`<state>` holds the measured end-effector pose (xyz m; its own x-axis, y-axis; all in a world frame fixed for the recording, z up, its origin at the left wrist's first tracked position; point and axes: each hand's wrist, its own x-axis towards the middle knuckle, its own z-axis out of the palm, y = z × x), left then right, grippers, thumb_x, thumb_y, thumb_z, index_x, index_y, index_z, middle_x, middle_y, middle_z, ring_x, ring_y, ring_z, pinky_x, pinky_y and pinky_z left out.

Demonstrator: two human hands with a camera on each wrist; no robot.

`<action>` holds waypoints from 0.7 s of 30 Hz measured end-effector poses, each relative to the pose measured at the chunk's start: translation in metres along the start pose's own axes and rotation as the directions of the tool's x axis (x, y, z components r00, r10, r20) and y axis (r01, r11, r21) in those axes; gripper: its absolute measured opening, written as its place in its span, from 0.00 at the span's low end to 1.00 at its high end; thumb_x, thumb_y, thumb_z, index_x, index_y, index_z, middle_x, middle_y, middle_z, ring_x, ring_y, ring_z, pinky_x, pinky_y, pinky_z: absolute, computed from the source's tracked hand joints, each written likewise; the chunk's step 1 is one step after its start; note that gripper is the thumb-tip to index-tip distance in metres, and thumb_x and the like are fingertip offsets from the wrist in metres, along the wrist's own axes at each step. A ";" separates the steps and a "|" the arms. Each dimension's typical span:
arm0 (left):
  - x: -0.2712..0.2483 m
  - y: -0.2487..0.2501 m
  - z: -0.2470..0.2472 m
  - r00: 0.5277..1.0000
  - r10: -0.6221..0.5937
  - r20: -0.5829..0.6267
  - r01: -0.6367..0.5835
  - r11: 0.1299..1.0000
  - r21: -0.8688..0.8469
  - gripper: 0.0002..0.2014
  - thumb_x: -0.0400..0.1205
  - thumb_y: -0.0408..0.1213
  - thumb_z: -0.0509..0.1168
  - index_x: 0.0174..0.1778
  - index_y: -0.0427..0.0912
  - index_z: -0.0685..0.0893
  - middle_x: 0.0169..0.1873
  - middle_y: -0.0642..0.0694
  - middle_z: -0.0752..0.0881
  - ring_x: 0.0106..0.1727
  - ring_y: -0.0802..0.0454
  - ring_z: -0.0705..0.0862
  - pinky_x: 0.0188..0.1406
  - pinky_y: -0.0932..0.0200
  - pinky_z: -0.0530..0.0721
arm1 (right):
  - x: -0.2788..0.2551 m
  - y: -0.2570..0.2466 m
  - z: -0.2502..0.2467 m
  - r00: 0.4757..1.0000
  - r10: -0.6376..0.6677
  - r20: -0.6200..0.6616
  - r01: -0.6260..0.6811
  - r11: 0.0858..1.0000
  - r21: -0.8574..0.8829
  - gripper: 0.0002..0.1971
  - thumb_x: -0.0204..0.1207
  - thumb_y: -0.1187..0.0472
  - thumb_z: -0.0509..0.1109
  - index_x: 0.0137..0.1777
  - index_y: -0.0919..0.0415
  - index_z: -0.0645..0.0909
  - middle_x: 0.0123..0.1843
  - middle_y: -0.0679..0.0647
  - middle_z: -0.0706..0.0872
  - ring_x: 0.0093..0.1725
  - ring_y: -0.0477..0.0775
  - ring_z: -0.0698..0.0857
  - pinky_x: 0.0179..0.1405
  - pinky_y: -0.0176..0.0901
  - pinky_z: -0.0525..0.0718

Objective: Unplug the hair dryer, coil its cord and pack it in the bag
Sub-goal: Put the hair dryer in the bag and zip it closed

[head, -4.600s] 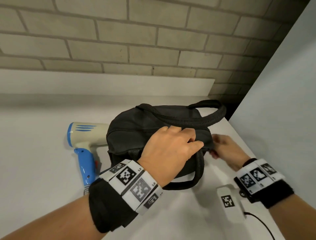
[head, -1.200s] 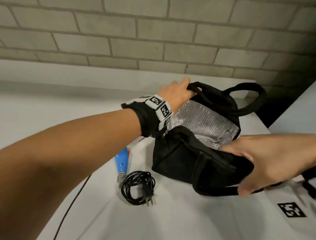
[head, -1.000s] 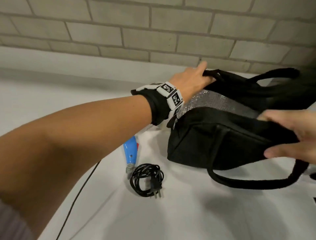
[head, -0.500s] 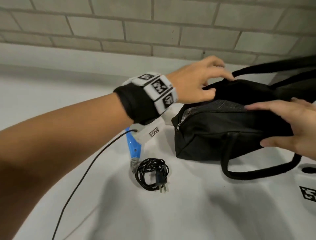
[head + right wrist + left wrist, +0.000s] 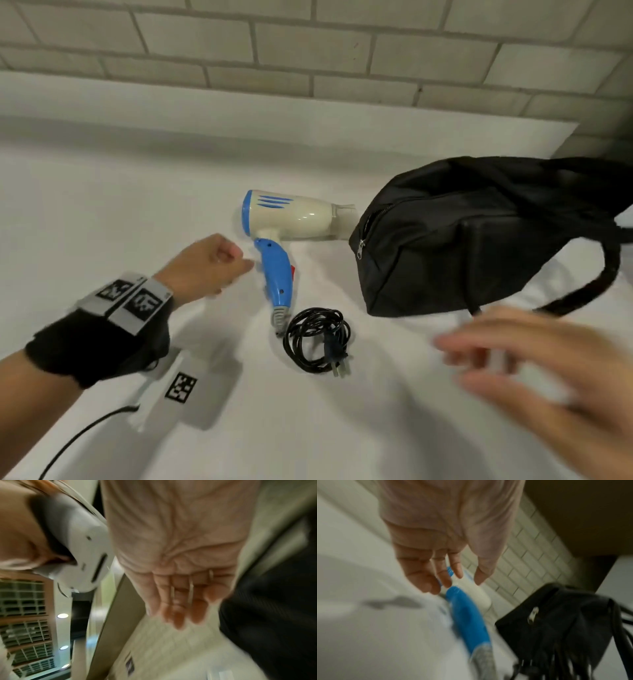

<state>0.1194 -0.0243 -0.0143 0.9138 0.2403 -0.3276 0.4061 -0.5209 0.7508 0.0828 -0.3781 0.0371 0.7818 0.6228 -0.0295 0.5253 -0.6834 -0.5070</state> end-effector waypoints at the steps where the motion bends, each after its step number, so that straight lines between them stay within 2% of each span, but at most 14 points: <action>1: 0.000 -0.005 0.006 0.996 -0.067 0.054 0.065 0.997 0.040 0.11 0.75 0.47 0.68 0.39 0.45 0.76 0.40 0.43 0.82 0.38 0.48 0.80 0.37 0.55 0.80 | 0.012 -0.020 0.011 0.998 -0.010 0.062 0.005 0.996 0.086 0.23 0.66 0.30 0.54 0.60 0.32 0.72 0.53 0.31 0.78 0.48 0.32 0.79 0.44 0.21 0.73; 3: 0.001 -0.004 0.020 0.986 -0.126 0.108 0.117 0.989 0.086 0.16 0.74 0.54 0.67 0.36 0.44 0.77 0.36 0.46 0.79 0.37 0.51 0.78 0.35 0.57 0.81 | 0.044 -0.031 0.042 0.993 0.024 0.112 -0.038 0.992 0.121 0.30 0.65 0.30 0.51 0.69 0.33 0.63 0.58 0.30 0.73 0.54 0.31 0.73 0.54 0.27 0.72; 4: 0.004 0.000 0.027 0.985 -0.129 0.111 0.123 0.990 0.064 0.16 0.75 0.54 0.66 0.35 0.43 0.78 0.34 0.46 0.77 0.36 0.52 0.76 0.33 0.59 0.80 | 0.055 -0.025 0.061 0.985 0.060 0.160 -0.079 0.990 0.116 0.35 0.67 0.32 0.53 0.75 0.41 0.57 0.62 0.31 0.69 0.59 0.32 0.71 0.63 0.34 0.71; 6: 0.012 0.011 0.039 0.987 -0.125 0.105 0.128 0.991 -0.025 0.17 0.76 0.54 0.64 0.39 0.41 0.79 0.33 0.47 0.76 0.34 0.54 0.75 0.29 0.62 0.78 | 0.077 -0.017 0.080 0.942 0.227 0.249 -0.266 0.954 0.138 0.39 0.73 0.40 0.62 0.79 0.51 0.48 0.71 0.48 0.66 0.71 0.48 0.67 0.74 0.46 0.65; 7: 0.016 0.016 0.043 0.987 -0.123 0.104 0.130 0.990 -0.061 0.18 0.76 0.54 0.65 0.43 0.39 0.80 0.34 0.47 0.77 0.34 0.54 0.76 0.28 0.62 0.78 | 0.085 -0.014 0.086 0.931 0.266 0.251 -0.315 0.931 0.183 0.39 0.73 0.43 0.64 0.79 0.52 0.50 0.71 0.53 0.67 0.72 0.53 0.67 0.74 0.47 0.65; 9: 0.023 0.019 0.050 0.988 -0.129 0.082 0.138 0.984 -0.116 0.21 0.75 0.51 0.67 0.52 0.35 0.79 0.40 0.43 0.81 0.39 0.49 0.80 0.28 0.62 0.79 | 0.097 -0.016 0.097 0.936 0.245 0.252 -0.299 0.931 0.207 0.32 0.73 0.45 0.66 0.73 0.56 0.64 0.65 0.55 0.71 0.68 0.53 0.70 0.71 0.42 0.67; 11: 0.028 0.015 0.052 0.988 -0.139 0.059 0.147 0.974 -0.171 0.20 0.75 0.46 0.68 0.54 0.33 0.79 0.46 0.39 0.84 0.47 0.43 0.84 0.36 0.53 0.85 | 0.108 -0.020 0.105 0.947 0.202 0.250 -0.253 0.949 0.191 0.21 0.73 0.46 0.66 0.60 0.59 0.74 0.55 0.54 0.75 0.60 0.51 0.74 0.64 0.41 0.72; 13: 0.031 0.009 0.051 0.989 -0.141 0.055 0.150 0.961 -0.233 0.19 0.74 0.43 0.69 0.53 0.31 0.80 0.48 0.36 0.86 0.50 0.40 0.85 0.52 0.45 0.86 | 0.111 -0.022 0.108 0.952 0.155 0.262 -0.247 0.897 0.366 0.14 0.74 0.52 0.67 0.53 0.62 0.76 0.50 0.57 0.81 0.53 0.54 0.80 0.60 0.53 0.79; 14: 0.031 0.007 0.049 0.989 -0.133 0.072 0.148 0.950 -0.275 0.19 0.74 0.42 0.70 0.52 0.30 0.80 0.47 0.36 0.86 0.48 0.41 0.85 0.55 0.45 0.84 | 0.112 -0.024 0.108 0.953 0.143 0.267 -0.261 0.831 0.490 0.11 0.74 0.56 0.68 0.51 0.62 0.76 0.47 0.58 0.84 0.50 0.55 0.82 0.58 0.58 0.81; 16: 0.026 0.004 0.046 0.988 -0.094 0.127 0.140 0.893 -0.428 0.14 0.76 0.37 0.69 0.51 0.29 0.80 0.43 0.37 0.85 0.43 0.45 0.84 0.49 0.50 0.85 | 0.114 -0.031 0.105 0.960 0.139 0.243 -0.269 0.698 0.664 0.06 0.71 0.60 0.70 0.46 0.57 0.76 0.41 0.56 0.86 0.44 0.57 0.83 0.53 0.63 0.82; 17: 0.022 0.002 0.046 0.984 -0.079 0.162 0.153 0.843 -0.515 0.12 0.77 0.33 0.67 0.50 0.29 0.79 0.40 0.37 0.84 0.41 0.47 0.84 0.44 0.53 0.86 | 0.116 -0.034 0.104 0.967 0.134 0.217 -0.251 0.662 0.706 0.06 0.69 0.60 0.72 0.43 0.55 0.77 0.38 0.55 0.85 0.42 0.57 0.83 0.48 0.62 0.83; 19: 0.012 -0.002 0.048 0.978 -0.043 0.205 0.164 0.763 -0.625 0.11 0.78 0.29 0.64 0.53 0.27 0.78 0.37 0.38 0.83 0.36 0.49 0.85 0.34 0.58 0.87 | 0.124 -0.040 0.100 0.983 0.119 0.142 -0.185 0.676 0.714 0.08 0.65 0.59 0.74 0.38 0.50 0.77 0.35 0.53 0.84 0.38 0.54 0.83 0.45 0.57 0.83; 21: 0.003 -0.005 0.052 0.977 0.005 0.215 0.138 0.755 -0.641 0.09 0.78 0.27 0.63 0.53 0.28 0.75 0.34 0.39 0.82 0.27 0.54 0.86 0.24 0.62 0.84 | 0.134 -0.047 0.092 0.992 0.066 0.103 -0.117 0.759 0.641 0.09 0.65 0.60 0.76 0.39 0.47 0.78 0.37 0.49 0.84 0.39 0.49 0.83 0.49 0.52 0.82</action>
<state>0.1204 -0.0637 -0.0494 0.8964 0.0556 -0.4397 0.4262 0.1645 0.8896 0.1319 -0.2277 -0.0223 0.7761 0.6122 -0.1516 0.0916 -0.3473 -0.9333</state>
